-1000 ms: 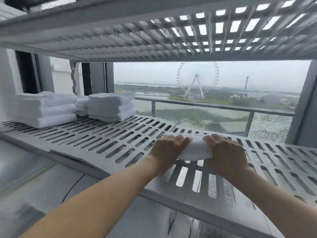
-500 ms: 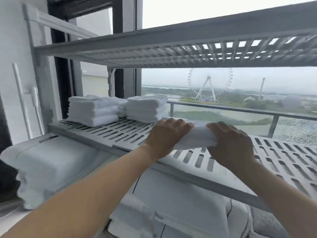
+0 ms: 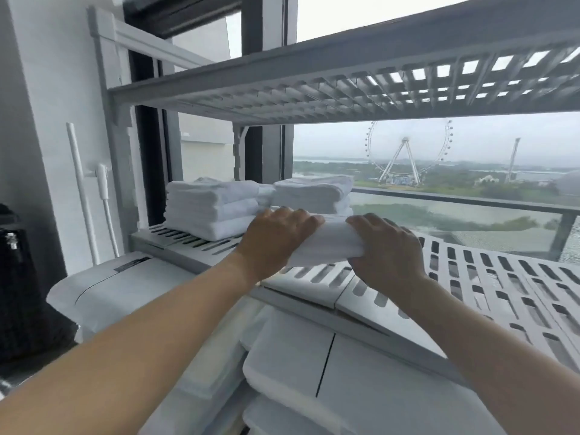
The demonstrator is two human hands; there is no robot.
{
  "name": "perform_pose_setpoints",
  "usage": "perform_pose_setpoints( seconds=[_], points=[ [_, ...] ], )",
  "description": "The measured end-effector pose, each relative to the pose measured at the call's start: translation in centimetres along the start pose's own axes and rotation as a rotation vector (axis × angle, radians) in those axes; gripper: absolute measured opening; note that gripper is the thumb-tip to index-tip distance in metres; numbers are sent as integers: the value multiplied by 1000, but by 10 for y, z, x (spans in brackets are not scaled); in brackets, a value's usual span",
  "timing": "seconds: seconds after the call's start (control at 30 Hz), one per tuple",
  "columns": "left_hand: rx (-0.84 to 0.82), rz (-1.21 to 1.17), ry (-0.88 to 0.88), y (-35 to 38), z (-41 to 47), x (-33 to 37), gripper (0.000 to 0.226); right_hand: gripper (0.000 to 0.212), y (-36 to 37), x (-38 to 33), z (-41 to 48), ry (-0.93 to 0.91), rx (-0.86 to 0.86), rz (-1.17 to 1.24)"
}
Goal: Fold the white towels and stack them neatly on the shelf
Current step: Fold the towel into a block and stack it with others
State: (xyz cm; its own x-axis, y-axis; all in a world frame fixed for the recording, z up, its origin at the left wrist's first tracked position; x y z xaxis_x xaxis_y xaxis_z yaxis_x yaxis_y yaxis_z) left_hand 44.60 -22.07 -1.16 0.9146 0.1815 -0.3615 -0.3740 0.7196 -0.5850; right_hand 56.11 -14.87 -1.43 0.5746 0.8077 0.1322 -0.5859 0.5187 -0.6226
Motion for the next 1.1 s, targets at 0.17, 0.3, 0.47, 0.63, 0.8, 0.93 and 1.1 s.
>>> perform_pose_setpoints(
  seconds=[0.17, 0.3, 0.47, 0.63, 0.8, 0.93, 1.1],
  points=[
    [13, 7, 47, 43, 22, -40, 60, 39, 55, 5, 41, 17, -10, 19],
    [-57, -20, 37, 94, 29, -66, 58, 40, 105, 4, 60, -7, -115, -1],
    [-353, -126, -21, 181, -1, -71, 58, 39, 168, -3, 53, -97, -399, -85],
    [-362, -191, -24, 197, 13, -78, 53, 49, 183, 4, 62, -74, -444, -106],
    [-346, -190, -4, 200, 39, -99, 53, 44, 179, 9, 78, -39, -379, -127],
    [-202, -168, 58, 188, 66, -126, 49, 44, 163, 8, 105, 58, -287, -160],
    [9, -181, 190, 161, 87, -172, 52, 40, 135, -15, 150, 147, -158, -239]
  ],
)
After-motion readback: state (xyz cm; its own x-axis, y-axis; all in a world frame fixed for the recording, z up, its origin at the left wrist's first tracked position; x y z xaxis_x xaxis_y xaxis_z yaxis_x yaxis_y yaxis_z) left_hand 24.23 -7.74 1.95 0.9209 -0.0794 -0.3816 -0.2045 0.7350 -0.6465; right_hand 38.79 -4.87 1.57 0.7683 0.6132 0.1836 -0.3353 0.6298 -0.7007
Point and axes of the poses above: each hand's wrist, its own z-axis towards the middle knuckle, its own y-axis out of the palm, x = y × z, the point moved 8 cm from there along z, towards the middle knuckle, and after that the axes turned 7 degrees about -y, right-handed, at the moved point
